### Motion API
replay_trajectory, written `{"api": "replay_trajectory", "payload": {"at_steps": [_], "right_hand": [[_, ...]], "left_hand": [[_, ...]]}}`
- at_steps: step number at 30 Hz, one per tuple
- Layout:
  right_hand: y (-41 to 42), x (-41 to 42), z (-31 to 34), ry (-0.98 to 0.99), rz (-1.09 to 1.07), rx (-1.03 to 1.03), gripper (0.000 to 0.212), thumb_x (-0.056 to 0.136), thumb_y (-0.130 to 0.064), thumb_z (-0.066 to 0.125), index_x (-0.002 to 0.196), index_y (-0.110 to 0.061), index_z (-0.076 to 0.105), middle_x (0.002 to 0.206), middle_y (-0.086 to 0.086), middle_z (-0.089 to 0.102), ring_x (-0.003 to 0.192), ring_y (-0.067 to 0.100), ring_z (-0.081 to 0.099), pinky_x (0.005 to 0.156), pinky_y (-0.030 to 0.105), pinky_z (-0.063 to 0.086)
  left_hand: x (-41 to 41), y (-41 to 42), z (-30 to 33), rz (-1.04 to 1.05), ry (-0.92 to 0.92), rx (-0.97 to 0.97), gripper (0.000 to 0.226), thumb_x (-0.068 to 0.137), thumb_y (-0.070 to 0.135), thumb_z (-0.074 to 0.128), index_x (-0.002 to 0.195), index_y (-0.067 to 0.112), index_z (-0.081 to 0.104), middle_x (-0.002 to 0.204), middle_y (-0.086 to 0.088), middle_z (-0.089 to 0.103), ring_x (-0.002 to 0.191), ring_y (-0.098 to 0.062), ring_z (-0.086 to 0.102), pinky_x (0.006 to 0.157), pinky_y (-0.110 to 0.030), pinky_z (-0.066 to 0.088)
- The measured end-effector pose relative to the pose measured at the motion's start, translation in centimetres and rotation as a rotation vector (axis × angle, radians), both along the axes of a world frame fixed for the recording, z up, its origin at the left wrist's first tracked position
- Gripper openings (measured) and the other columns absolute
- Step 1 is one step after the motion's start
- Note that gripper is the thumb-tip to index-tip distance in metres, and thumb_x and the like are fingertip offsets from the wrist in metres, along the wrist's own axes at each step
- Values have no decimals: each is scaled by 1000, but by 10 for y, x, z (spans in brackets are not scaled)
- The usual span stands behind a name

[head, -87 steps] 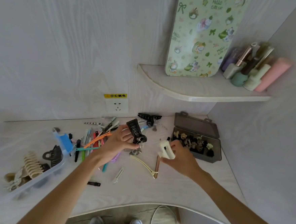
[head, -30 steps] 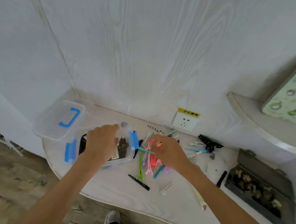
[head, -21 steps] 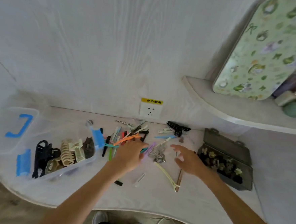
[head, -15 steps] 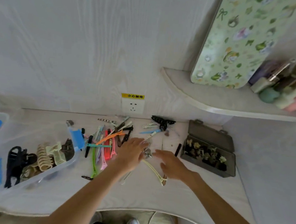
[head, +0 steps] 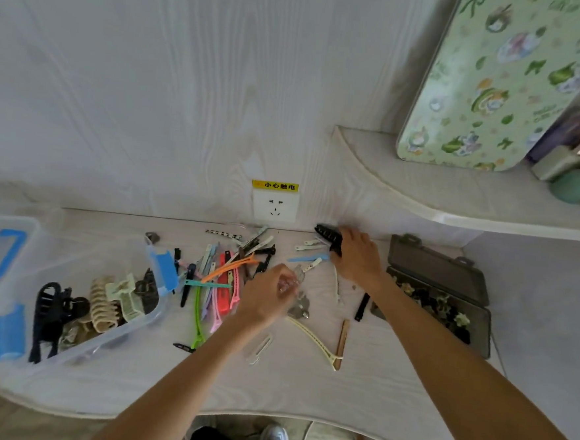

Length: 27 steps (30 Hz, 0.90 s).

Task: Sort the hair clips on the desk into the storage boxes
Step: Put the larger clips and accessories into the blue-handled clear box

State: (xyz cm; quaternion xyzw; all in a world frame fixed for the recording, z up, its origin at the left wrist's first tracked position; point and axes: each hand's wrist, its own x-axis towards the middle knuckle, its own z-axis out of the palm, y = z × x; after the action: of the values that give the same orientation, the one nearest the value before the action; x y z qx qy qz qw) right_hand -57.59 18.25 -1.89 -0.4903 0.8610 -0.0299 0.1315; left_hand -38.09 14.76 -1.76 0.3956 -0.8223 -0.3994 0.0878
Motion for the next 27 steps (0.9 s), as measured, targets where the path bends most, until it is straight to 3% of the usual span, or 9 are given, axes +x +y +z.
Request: {"api": "replay_trajectory", "payload": {"at_steps": [3,6,9,12,16,18,21,25,27], "right_hand": [[3,-1,-2,81,30,-9,44,88,-38,55,121,-8,52,124,13,51,116,29,44,95,37,35],[11,0,5,38,68,-139,38,85,-35,62,113,-9,58,116,10,55,110,27,48,91,33,35],[21,1,20,-18,146,-351,36,82,-23,68,114,-7,61,117,11,60,112,28,53,97,31,34],[30,3,39,-167,127,-365,46,84,-25,66,127,-12,53,127,7,57,120,23,49,102,30,33],[38,10,55,-337,-3,-483,50,88,-30,61,133,-15,45,133,2,51,124,16,44,100,24,30],[37,18,64,-392,-6,-542,50,88,-31,61,132,-15,44,131,1,51,122,13,44,98,20,30],[31,38,77,-471,3,-616,42,86,-26,64,124,-13,52,117,1,53,110,11,47,88,14,32],[9,79,86,-775,-48,-573,30,85,-28,65,113,-19,59,107,0,60,100,13,57,86,15,42],[-10,107,89,-939,-45,-464,30,87,-28,62,115,-16,60,106,2,65,99,16,61,82,19,47]], "left_hand": [[6,-4,8,192,177,291,17,86,21,65,98,8,63,101,-5,71,90,-13,67,82,-27,53],[13,-8,18,269,235,351,7,84,22,68,88,19,64,90,3,70,79,-3,65,82,-34,56],[21,-14,38,329,319,411,8,83,15,68,81,21,64,84,6,66,76,1,62,73,-22,56],[27,-23,55,343,358,494,9,81,15,70,81,21,64,86,8,67,85,-8,65,71,-14,54],[37,-31,73,307,396,569,11,82,20,68,92,19,67,100,6,71,100,-15,66,94,-31,50],[42,-31,84,311,441,598,14,84,16,65,98,15,65,103,1,70,96,-16,68,88,-27,54],[59,-29,97,354,506,586,12,86,12,62,98,11,63,97,0,69,83,-9,69,66,-15,56],[107,-33,105,558,569,568,10,86,13,63,95,9,64,93,-5,68,87,-16,66,84,-27,56],[140,-36,107,693,598,565,14,87,13,62,98,6,62,100,-11,66,95,-22,65,83,-27,56]]}}
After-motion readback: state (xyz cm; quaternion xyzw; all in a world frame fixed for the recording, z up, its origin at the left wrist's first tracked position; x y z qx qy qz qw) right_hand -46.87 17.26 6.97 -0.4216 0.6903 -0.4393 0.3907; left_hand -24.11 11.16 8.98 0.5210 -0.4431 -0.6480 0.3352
